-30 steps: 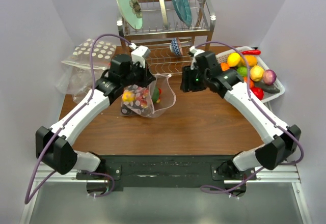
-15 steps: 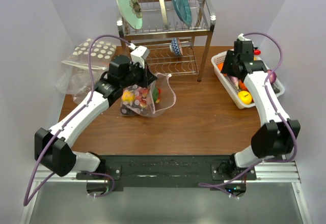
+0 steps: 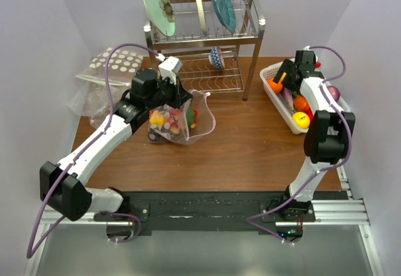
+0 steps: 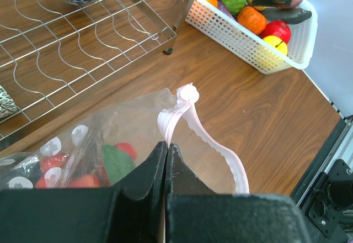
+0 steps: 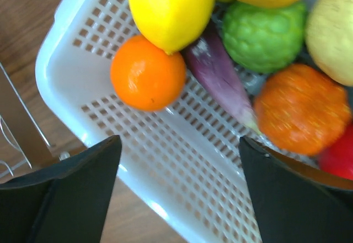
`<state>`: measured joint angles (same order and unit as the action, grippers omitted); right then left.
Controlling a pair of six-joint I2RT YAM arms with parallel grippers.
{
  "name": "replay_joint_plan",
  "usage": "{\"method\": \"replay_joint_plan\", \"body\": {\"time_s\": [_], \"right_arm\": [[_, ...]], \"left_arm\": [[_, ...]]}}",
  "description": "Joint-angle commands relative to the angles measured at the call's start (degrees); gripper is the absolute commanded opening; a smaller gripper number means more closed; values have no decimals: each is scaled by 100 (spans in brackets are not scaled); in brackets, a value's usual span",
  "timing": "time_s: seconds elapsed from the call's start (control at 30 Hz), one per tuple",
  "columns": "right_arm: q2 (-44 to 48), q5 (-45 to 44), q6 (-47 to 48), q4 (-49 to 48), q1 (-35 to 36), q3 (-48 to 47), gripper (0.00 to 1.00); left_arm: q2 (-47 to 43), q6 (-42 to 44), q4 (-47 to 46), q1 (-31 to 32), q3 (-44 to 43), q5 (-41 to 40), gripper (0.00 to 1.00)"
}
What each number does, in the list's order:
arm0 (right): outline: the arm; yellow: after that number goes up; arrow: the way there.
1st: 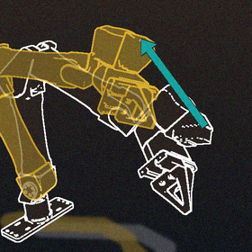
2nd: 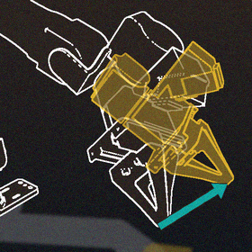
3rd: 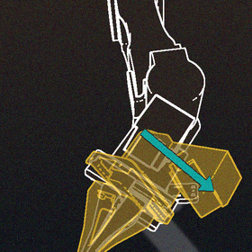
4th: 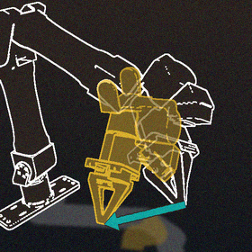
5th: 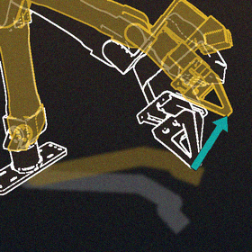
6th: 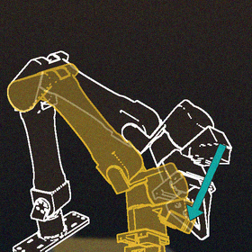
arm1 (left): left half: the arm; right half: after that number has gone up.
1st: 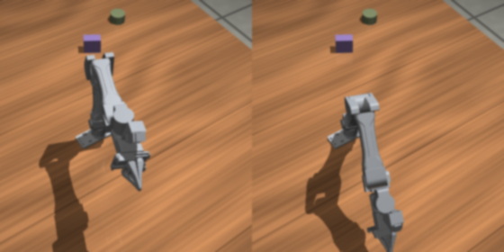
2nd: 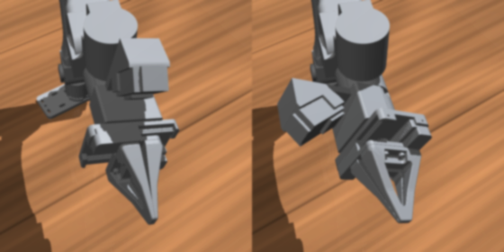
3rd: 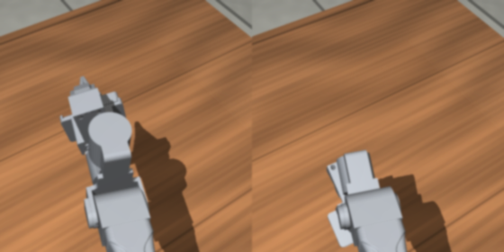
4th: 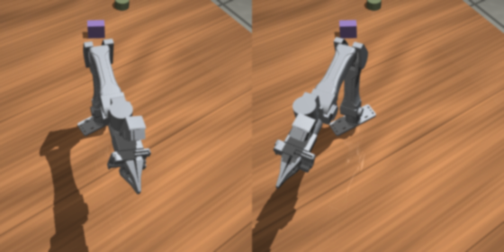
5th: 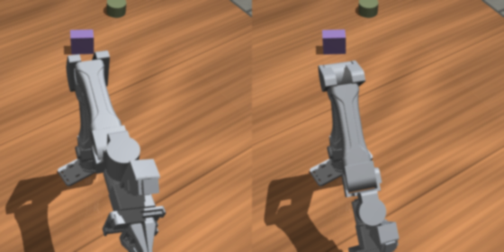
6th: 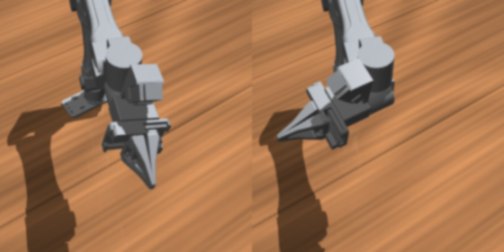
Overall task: Place the food in the zip-top bag and seal the zipper
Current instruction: Pick up the fake fruit from the bin.
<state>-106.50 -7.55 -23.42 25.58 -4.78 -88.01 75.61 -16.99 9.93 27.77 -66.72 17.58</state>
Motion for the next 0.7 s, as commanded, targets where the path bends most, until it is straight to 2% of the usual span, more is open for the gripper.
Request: {"method": "replay_joint_plan", "body": {"time_s": [0.0, 0.23, 0.4, 0.57, 0.6, 0.67], "right_arm": [[-318, 464, -330, -783, 12, -410, 94], [-1101, 614, -611, -914, 3, -867, 92], [-1461, 702, -725, -1117, -23, -858, 90], [-1444, 729, -840, -1222, -85, -683, 76], [-1400, 737, -848, -1214, -94, -648, 69], [-1120, 738, -831, -1213, -111, -464, 66]], "left_arm": [[-196, -50, -369, -26, 10, 70, 0], [-205, -32, -370, -26, 19, 43, 0], [-222, -14, -369, -26, 19, 26, 0], [-240, -14, -361, -26, 19, 26, 0], [-231, -14, -369, -26, 19, 17, 0], [-249, -14, -361, -26, 19, 17, 0]]}}
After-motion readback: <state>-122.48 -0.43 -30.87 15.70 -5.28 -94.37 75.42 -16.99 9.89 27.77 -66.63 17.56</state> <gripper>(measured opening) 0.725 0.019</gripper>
